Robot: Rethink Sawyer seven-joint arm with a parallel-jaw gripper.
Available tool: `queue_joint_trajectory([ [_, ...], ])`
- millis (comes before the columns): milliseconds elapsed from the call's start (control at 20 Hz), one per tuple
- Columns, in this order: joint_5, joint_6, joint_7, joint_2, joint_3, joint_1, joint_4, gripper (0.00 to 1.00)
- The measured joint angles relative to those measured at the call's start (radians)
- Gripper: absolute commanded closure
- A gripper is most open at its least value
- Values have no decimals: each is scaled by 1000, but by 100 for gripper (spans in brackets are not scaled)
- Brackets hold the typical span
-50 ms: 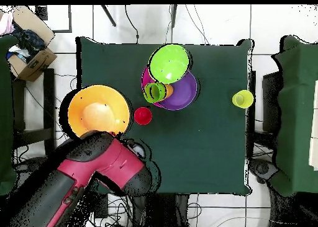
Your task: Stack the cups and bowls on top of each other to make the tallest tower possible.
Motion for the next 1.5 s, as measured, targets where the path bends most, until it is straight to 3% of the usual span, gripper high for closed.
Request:
queue_joint_trajectory([
  [350,-19,0,0,-72,-42,-125,-51,100],
  [650,-60,0,0,-77,-62,-210,-105,100],
  [1000,-61,18,0,-76,-62,-340,-188,100],
  [1500,-78,27,-1,-51,-62,-404,-260,100],
])
